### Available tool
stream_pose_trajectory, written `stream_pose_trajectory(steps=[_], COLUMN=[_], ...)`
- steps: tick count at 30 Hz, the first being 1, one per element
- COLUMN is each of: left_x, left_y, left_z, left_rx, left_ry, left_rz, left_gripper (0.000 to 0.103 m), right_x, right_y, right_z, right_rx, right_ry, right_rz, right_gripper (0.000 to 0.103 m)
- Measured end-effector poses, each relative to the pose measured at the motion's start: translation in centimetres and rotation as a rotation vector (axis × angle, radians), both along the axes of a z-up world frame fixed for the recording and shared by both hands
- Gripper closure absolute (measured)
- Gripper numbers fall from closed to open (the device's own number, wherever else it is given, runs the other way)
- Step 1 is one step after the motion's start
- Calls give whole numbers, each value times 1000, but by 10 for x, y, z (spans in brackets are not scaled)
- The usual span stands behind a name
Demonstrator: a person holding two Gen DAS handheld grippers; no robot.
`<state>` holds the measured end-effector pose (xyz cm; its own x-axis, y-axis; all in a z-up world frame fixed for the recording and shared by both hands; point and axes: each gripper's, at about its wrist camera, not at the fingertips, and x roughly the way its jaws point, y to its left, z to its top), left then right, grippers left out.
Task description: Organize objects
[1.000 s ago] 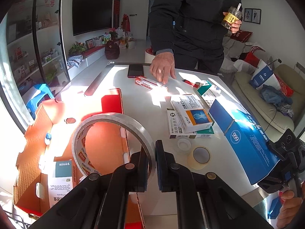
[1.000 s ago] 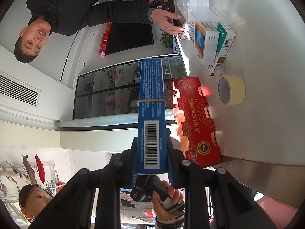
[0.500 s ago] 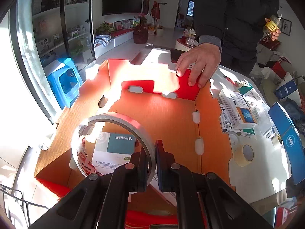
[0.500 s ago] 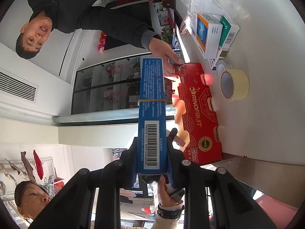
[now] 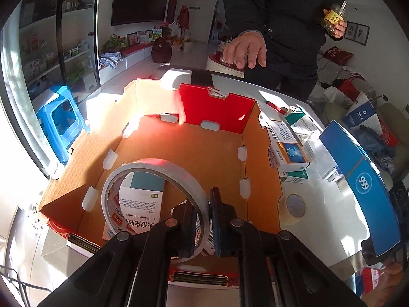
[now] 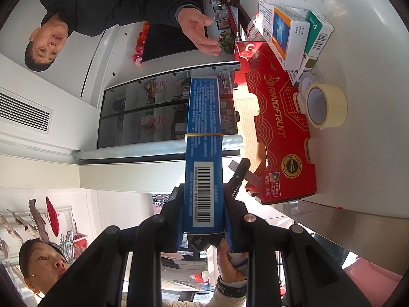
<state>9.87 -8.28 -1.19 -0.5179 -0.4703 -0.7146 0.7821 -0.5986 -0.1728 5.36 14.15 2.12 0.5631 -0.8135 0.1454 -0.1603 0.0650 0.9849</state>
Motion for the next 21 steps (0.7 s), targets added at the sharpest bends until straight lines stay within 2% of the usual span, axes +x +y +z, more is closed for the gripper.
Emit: stream_pose_trajectory(steps=[2, 9, 15, 21], left_x=[4, 18, 15, 19], left_y=[-6, -35, -46, -57], left_z=[1, -6, -6, -19], left_rx=[-14, 6, -31, 11], left_ry=[-14, -21, -47, -57], left_rz=[10, 67, 70, 82], left_gripper=[93, 93, 93, 93], right_x=[2, 15, 39, 69], right_y=[-4, -30, -94, -151], right_z=[1, 6, 20, 22], right_rx=[-7, -23, -59, -15], right_ry=[-12, -22, -31, -14], right_rz=[5, 52, 142, 209], right_gripper=[79, 78, 78, 78])
